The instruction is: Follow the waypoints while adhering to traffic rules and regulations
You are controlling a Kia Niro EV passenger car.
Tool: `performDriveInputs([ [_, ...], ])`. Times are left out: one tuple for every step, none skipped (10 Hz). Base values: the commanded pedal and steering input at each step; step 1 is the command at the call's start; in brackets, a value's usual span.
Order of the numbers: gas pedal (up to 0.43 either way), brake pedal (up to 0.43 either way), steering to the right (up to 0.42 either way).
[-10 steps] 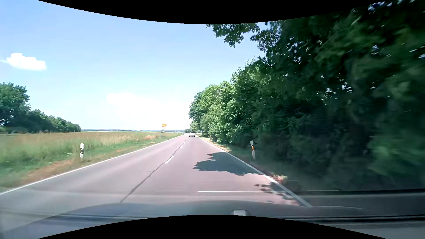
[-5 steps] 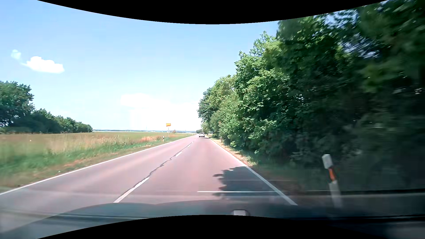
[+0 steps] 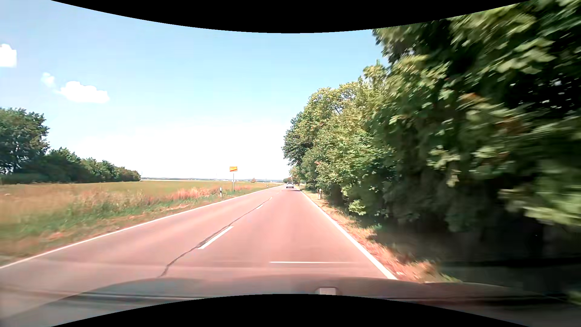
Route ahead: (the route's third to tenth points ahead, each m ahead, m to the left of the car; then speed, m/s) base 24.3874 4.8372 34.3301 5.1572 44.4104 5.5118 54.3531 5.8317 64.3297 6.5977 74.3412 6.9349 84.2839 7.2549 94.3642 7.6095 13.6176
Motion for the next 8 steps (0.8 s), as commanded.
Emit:
performDriveInputs([
  [0.409,0.000,-0.026],
  [0.429,0.000,-0.024],
  [0.429,0.000,-0.022],
  [0.429,0.000,-0.019],
  [0.429,0.000,-0.016],
  [0.429,0.000,-0.013],
  [0.429,0.000,-0.010],
  [0.429,0.000,-0.007],
])
